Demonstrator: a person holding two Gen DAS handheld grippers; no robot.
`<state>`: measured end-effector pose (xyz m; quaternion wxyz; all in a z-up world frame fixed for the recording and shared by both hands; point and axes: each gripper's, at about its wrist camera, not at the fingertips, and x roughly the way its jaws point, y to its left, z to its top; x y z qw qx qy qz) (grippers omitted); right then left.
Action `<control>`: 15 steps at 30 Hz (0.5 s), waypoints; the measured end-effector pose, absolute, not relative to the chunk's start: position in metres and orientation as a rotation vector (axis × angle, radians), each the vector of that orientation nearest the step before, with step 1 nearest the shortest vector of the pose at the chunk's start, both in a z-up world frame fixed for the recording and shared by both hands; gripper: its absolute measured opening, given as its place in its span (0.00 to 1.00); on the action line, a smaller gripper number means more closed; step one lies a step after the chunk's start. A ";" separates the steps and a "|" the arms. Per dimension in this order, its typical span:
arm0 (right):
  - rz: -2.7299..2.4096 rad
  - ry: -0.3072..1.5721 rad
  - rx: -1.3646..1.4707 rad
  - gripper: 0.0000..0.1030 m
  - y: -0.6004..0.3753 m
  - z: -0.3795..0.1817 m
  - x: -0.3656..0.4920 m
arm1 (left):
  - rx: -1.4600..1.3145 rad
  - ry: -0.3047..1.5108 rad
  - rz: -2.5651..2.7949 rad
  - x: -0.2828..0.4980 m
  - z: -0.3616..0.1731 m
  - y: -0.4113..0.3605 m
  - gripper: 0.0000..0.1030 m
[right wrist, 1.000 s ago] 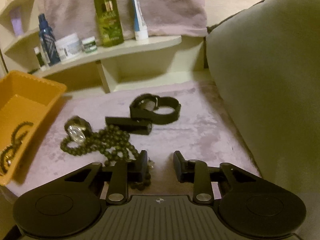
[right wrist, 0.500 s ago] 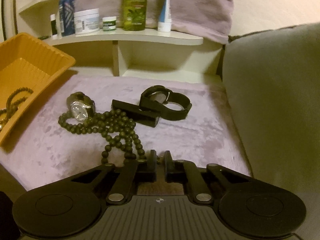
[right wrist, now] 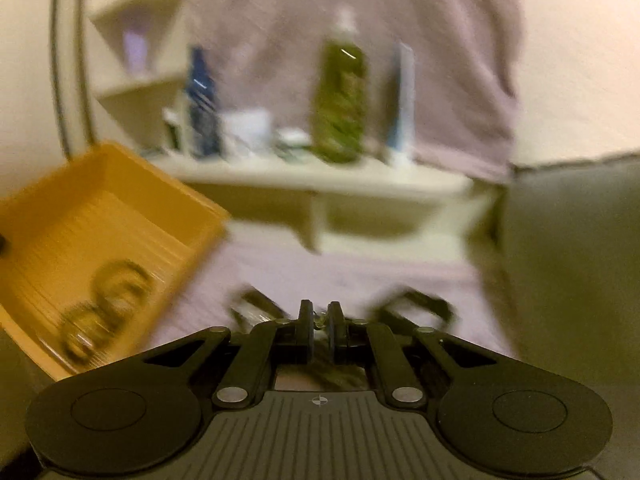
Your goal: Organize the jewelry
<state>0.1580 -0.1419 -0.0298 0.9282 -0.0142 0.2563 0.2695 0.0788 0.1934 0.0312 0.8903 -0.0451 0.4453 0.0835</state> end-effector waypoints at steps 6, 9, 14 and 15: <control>0.743 0.511 0.006 0.06 -0.080 -0.016 0.151 | -0.094 0.924 0.172 0.079 0.031 0.193 0.10; 0.824 0.525 -0.004 0.06 -0.052 -0.018 0.146 | -0.096 0.924 0.172 0.079 0.031 0.194 0.10; 0.903 0.545 0.010 0.07 -0.022 -0.030 0.141 | -0.099 0.923 0.171 0.079 0.031 0.193 0.10; 0.908 0.558 0.012 0.07 -0.020 -0.032 0.142 | -0.100 0.923 0.170 0.079 0.031 0.194 0.10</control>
